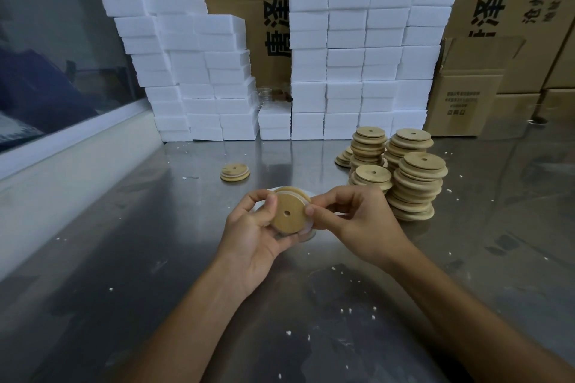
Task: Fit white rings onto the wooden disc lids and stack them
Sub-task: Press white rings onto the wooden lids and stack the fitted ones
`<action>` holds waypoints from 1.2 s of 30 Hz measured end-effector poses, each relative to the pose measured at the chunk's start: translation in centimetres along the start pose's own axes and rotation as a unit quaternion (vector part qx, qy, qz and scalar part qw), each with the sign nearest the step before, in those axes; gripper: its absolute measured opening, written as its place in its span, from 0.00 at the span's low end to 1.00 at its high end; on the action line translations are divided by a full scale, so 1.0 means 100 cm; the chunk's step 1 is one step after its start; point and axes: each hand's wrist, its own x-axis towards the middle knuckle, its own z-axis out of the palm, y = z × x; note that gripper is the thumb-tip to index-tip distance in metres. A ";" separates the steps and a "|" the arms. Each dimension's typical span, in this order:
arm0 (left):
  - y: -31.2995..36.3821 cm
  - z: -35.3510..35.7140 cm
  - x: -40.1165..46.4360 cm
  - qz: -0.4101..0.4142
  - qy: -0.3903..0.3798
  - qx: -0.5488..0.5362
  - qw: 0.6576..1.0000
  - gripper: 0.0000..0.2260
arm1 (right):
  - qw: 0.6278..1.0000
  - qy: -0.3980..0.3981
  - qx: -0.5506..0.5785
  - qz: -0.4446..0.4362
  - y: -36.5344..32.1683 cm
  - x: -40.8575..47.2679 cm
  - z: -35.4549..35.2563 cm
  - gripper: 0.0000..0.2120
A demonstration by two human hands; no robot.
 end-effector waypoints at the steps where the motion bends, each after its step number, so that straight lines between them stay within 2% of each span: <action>1: 0.001 0.000 0.000 0.000 -0.002 -0.013 1.000 0.01 | 1.000 0.000 0.002 -0.003 0.000 -0.001 0.002 0.01; 5: 0.002 -0.002 0.001 0.010 -0.002 -0.016 1.000 0.02 | 1.000 -0.013 -0.002 0.018 0.003 -0.003 0.007 0.04; 8: 0.001 -0.003 0.001 0.052 0.017 0.073 0.996 0.04 | 0.999 -0.006 -0.044 0.008 0.006 -0.004 0.007 0.04; 12: 0.000 -0.005 0.000 0.184 0.039 0.275 0.943 0.10 | 0.993 0.031 -0.102 -0.043 0.007 -0.003 0.004 0.03; 18: -0.003 -0.004 -0.001 0.236 0.010 0.367 0.900 0.11 | 0.981 0.021 -0.159 -0.110 0.007 -0.004 0.001 0.03; 22: -0.003 -0.004 -0.001 0.216 0.014 0.329 0.919 0.11 | 0.986 0.018 -0.132 -0.097 0.011 -0.003 0.002 0.02; 26: -0.002 0.000 -0.003 0.156 0.038 0.223 0.962 0.13 | 0.994 0.015 -0.080 -0.067 0.012 -0.002 0.007 0.03; 29: 0.001 0.002 -0.003 0.114 0.051 0.147 0.981 0.09 | 0.998 0.022 -0.049 -0.044 0.013 -0.002 0.008 0.06; 33: 0.003 0.001 -0.002 0.066 0.039 0.083 0.994 0.07 | 0.998 0.028 -0.037 -0.035 0.014 -0.001 0.007 0.06; 36: 0.004 0.000 -0.002 0.068 0.038 0.102 0.992 0.08 | 0.996 0.035 -0.061 -0.057 0.013 -0.002 0.008 0.06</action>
